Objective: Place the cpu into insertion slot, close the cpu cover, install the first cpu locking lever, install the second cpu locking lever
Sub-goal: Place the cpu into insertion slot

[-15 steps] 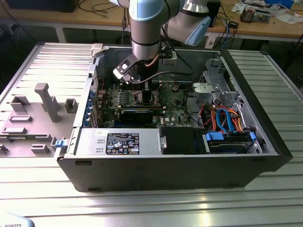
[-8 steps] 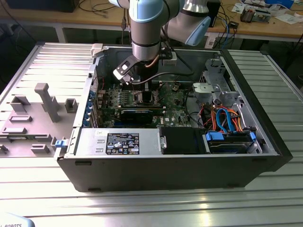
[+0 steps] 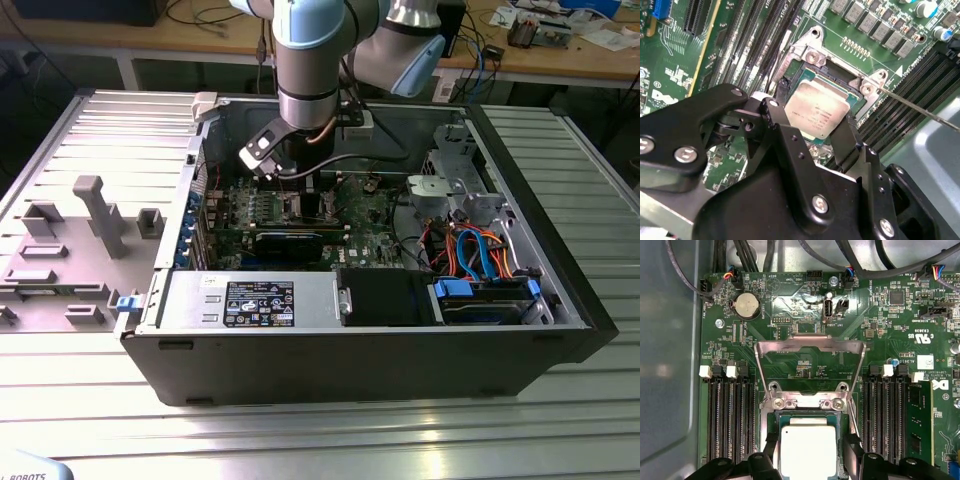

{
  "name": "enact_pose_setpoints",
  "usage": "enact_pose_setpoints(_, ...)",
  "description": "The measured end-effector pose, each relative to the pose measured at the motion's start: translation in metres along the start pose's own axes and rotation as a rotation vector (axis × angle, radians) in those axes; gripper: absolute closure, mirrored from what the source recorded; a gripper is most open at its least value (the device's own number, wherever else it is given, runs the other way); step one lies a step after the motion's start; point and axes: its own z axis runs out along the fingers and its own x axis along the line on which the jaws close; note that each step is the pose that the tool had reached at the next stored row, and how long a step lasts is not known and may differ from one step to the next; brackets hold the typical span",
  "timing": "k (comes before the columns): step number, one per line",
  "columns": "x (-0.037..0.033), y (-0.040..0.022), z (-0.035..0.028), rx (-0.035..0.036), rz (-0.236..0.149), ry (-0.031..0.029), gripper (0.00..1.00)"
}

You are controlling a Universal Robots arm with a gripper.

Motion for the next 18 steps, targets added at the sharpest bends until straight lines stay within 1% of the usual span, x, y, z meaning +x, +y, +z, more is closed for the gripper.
enact_pose_setpoints(6,-0.0002,0.0002,0.0001,0.0000,0.000,0.0000,0.38)
enact_pose_setpoints(10,-0.0009,0.0027,0.0003,0.0000,0.004,-0.0003,0.38)
enact_pose_setpoints(18,-0.0021,0.0027,0.0013,-0.0002,0.011,-0.0006,0.38)
